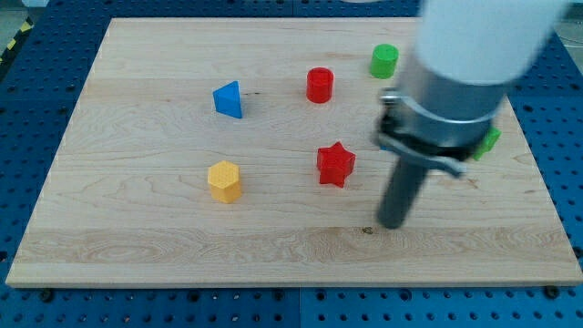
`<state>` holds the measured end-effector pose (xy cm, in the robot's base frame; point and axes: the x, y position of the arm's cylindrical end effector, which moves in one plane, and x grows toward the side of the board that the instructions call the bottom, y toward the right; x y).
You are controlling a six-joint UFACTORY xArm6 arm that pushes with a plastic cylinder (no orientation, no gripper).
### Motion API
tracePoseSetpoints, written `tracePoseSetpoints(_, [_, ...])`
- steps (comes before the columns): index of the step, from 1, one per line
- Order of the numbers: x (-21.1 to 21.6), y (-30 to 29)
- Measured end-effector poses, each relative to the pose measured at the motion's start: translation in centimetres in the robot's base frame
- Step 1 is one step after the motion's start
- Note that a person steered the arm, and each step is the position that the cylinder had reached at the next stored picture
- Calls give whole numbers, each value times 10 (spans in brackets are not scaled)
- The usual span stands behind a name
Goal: Move the yellow hexagon diagonally to the red circle
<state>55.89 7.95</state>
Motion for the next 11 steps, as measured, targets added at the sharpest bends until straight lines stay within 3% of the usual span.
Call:
tracePoseSetpoints(2, [-4, -156])
tracePoseSetpoints(4, [-65, -129])
tracePoseSetpoints(6, [-49, -145])
tracePoseSetpoints(8, [-48, -207])
tracePoseSetpoints(10, [-83, -156])
tracePoseSetpoints(11, [-81, -157])
